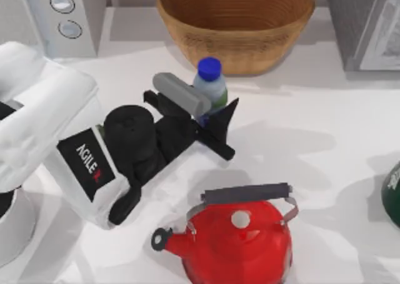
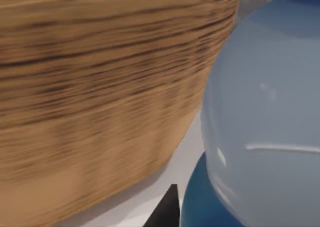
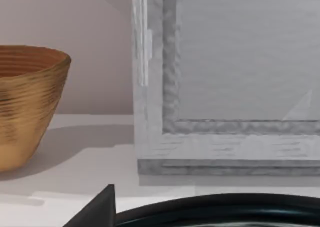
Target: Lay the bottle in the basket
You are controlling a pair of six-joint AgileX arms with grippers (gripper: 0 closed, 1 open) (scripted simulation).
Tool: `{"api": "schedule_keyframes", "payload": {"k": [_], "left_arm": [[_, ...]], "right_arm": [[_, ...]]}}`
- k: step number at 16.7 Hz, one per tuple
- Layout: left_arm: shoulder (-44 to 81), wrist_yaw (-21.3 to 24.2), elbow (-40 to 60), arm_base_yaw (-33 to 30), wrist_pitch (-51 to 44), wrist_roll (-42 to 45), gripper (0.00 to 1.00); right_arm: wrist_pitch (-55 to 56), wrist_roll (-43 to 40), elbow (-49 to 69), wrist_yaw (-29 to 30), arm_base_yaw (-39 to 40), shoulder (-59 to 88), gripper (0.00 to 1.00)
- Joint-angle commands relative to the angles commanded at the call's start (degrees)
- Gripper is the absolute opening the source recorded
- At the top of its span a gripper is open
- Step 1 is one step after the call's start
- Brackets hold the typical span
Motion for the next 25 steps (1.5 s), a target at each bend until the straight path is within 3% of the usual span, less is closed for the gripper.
{"api": "schedule_keyframes", "payload": {"k": [4,10,14,21,25], "left_arm": [[-11.71,1.78,-9.77,0.01,0.54,-0.76,0.00],[-28.70,8.58,-21.47,2.98,-4.83,0.83,0.00],[-33.98,9.32,-25.19,6.90,-7.43,0.31,0.00],[-33.75,9.42,-24.51,6.75,-7.92,0.39,0.00],[-30.34,10.22,-15.90,6.13,-13.52,0.76,0.00]], "right_arm": [[0.00,0.00,0.00,0.00,0.00,0.00,1.00],[0.00,0.00,0.00,0.00,0.00,0.00,1.00],[0.00,0.00,0.00,0.00,0.00,0.00,1.00],[0.00,0.00,0.00,0.00,0.00,0.00,1.00],[0.00,0.00,0.00,0.00,0.00,0.00,1.00]]}}
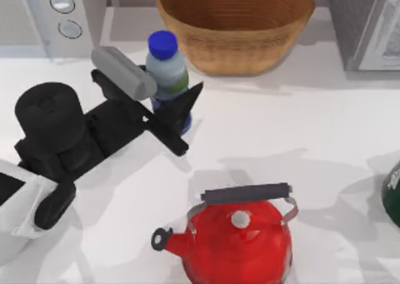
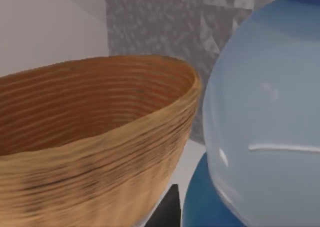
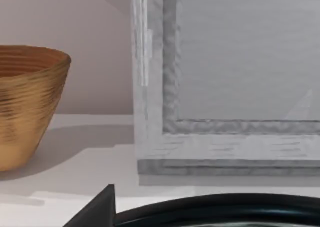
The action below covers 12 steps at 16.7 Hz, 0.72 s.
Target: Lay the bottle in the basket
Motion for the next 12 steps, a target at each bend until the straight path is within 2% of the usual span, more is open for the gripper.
{"api": "schedule_keyframes", "payload": {"k": [3,9,12], "left_arm": [[4.98,0.38,12.65,0.18,-8.17,0.19,0.00],[15.40,0.57,45.95,1.33,-29.61,0.70,0.00],[19.25,0.61,59.39,1.88,-39.65,1.12,0.00]], "right_arm": [[0.00,0.00,0.00,0.00,0.00,0.00,1.00],[0.00,0.00,0.00,0.00,0.00,0.00,1.00],[0.00,0.00,0.00,0.00,0.00,0.00,1.00]]}}
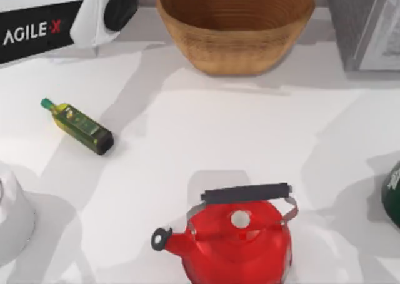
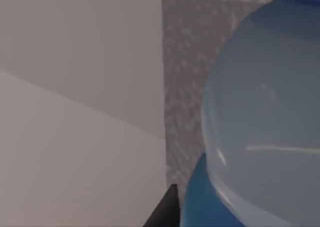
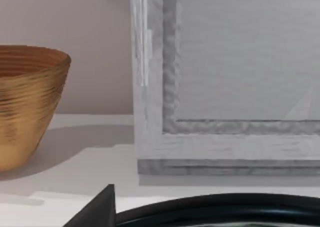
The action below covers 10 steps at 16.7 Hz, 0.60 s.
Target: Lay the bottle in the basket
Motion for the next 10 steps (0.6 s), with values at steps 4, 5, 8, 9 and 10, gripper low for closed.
{"api": "schedule_keyframes", "payload": {"k": [4,5,8,9,10], "left_arm": [[2.79,-0.04,9.65,0.61,-8.43,0.47,0.00],[3.02,-0.05,10.52,0.67,-9.26,0.51,0.00],[3.09,-0.05,10.81,0.69,-9.54,0.53,0.00],[3.09,-0.05,10.81,0.69,-9.54,0.53,0.00],[2.77,-0.08,10.64,0.34,-9.41,0.62,0.00]], "right_arm": [[0.00,0.00,0.00,0.00,0.00,0.00,1.00],[0.00,0.00,0.00,0.00,0.00,0.00,1.00],[0.00,0.00,0.00,0.00,0.00,0.00,1.00],[0.00,0.00,0.00,0.00,0.00,0.00,1.00],[0.00,0.00,0.00,0.00,0.00,0.00,1.00]]}}
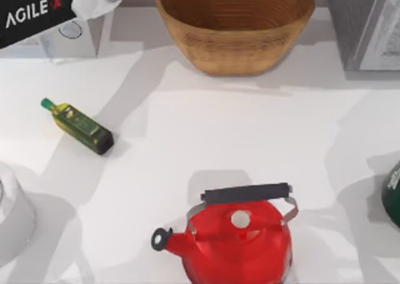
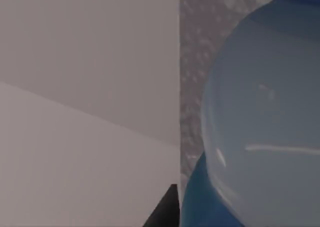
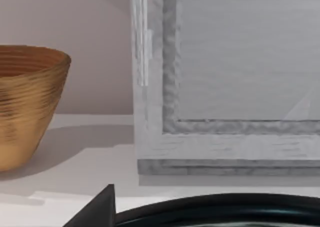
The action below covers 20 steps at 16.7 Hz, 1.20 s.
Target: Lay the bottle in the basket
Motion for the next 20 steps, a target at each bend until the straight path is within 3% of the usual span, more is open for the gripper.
{"api": "schedule_keyframes", "payload": {"k": [9,14,20], "left_arm": [[13.15,-1.84,13.45,-1.69,-0.52,-0.33,0.00],[14.11,-1.99,14.47,-1.85,-0.53,-0.33,0.00],[14.11,-1.99,14.47,-1.85,-0.53,-0.33,0.45]], "right_arm": [[0.00,0.00,0.00,0.00,0.00,0.00,1.00],[0.00,0.00,0.00,0.00,0.00,0.00,1.00],[0.00,0.00,0.00,0.00,0.00,0.00,1.00]]}}
